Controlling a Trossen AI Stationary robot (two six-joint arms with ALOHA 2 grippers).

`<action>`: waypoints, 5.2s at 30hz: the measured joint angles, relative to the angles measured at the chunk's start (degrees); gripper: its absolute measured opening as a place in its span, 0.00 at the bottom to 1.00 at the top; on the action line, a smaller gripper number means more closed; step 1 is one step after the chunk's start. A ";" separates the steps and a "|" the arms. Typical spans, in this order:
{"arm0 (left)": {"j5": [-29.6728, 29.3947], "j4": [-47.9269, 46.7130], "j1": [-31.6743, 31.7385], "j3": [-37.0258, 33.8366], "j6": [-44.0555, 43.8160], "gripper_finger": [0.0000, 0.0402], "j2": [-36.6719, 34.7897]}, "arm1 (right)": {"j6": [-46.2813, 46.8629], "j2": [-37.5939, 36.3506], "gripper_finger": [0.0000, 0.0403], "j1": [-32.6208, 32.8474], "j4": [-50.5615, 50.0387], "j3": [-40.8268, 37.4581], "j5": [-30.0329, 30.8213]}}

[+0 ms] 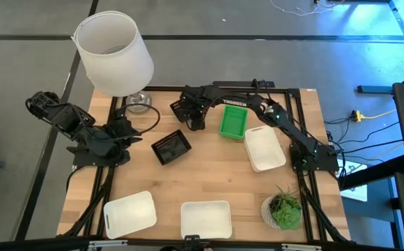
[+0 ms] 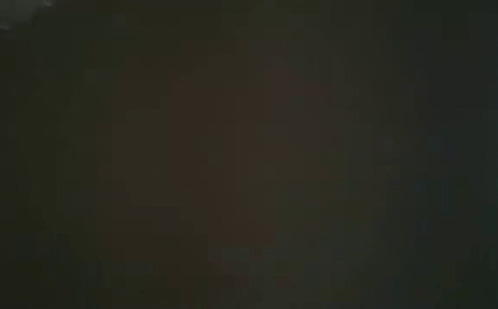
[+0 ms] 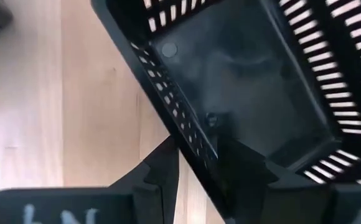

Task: Stack baskets by color
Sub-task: Stack the top black bin on top of the bottom black bin

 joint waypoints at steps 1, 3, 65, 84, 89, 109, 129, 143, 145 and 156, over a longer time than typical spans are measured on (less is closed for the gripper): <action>-0.02 -0.05 0.01 0.00 0.01 0.17 0.00 | -0.02 0.02 0.27 0.00 0.21 0.00 0.00; 0.00 -0.21 0.02 0.00 0.03 0.17 0.00 | -0.09 0.02 0.26 0.00 0.73 0.04 0.00; 0.44 -0.46 0.04 0.00 -0.32 0.18 0.00 | -1.26 -1.79 0.01 23.21 -3.14 7.36 6.07; 1.11 -2.40 0.04 0.00 -0.30 0.18 0.00 | 6.15 -1.16 0.13 22.86 -0.82 7.36 4.44; 1.11 -2.40 0.04 0.00 -0.30 0.18 0.00 | 1.56 -1.18 0.16 22.88 1.58 7.39 4.54; 2.29 -3.39 0.04 0.00 -0.36 0.18 0.00 | 1.96 -1.40 0.05 22.86 2.37 7.39 4.54; 3.87 -3.85 0.04 0.00 -1.73 0.18 0.00 | 1.47 -1.44 0.29 23.23 3.82 7.43 4.55; 3.85 -5.42 0.04 0.00 -1.94 0.18 0.00 | 7.67 -3.63 0.29 23.65 6.45 7.47 1.99; 3.82 -5.44 0.04 0.00 -1.91 0.18 -0.02 | 9.28 -2.87 0.29 23.65 8.04 7.52 -1.36; 3.82 -5.82 0.02 0.00 -1.88 0.18 0.00 | 7.91 3.76 0.29 23.74 8.80 7.47 -12.13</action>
